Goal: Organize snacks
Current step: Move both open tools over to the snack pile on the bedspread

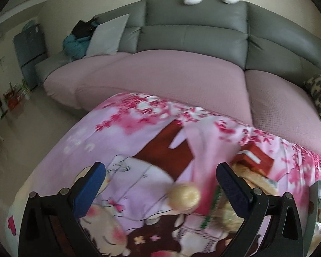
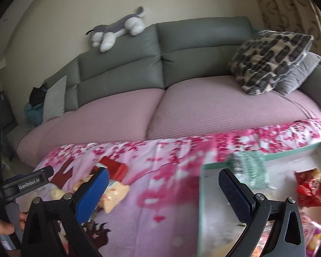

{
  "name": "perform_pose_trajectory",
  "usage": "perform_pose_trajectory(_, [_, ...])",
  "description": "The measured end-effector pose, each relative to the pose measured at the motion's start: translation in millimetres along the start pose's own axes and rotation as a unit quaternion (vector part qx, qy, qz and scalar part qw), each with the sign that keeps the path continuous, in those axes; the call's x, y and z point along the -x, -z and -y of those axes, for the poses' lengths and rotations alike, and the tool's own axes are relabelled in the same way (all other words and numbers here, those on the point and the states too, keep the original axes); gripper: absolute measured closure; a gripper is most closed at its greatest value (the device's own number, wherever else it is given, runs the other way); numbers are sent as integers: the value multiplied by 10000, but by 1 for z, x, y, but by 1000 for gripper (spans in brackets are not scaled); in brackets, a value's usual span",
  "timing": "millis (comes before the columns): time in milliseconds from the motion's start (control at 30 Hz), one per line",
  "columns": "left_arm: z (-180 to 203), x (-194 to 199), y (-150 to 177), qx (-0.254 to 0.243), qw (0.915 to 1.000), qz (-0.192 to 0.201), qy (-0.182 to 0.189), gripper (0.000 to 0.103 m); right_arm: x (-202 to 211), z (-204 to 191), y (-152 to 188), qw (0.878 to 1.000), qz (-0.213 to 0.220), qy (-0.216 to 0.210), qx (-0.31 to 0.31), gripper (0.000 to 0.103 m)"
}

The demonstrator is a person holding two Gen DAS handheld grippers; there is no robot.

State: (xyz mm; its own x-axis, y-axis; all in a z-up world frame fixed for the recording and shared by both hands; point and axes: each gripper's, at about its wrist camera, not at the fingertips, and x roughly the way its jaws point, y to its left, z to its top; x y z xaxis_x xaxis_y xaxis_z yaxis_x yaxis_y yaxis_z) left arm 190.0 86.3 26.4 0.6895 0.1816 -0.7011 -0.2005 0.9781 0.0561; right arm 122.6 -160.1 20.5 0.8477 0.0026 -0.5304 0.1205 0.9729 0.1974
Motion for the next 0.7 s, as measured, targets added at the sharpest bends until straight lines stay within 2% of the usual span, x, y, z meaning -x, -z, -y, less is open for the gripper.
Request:
perform_pose_trajectory(233, [-25, -9, 7, 307, 9994, -182, -34, 0, -11, -36, 9, 9979, -222, -252, 555, 0])
perform_pose_trajectory(367, [-26, -12, 10, 316, 9992, -232, 53, 0, -18, -49, 16, 9961, -376, -330, 731, 0])
perform_pose_trajectory(567, [-22, -27, 17, 210, 9983, -536, 44, 0, -30, -59, 26, 9936, -634, -433, 834, 0])
perform_pose_trajectory(700, [-25, -32, 19, 345, 9971, -593, 317, 0, -38, -64, 31, 9916, -814, -398, 922, 0])
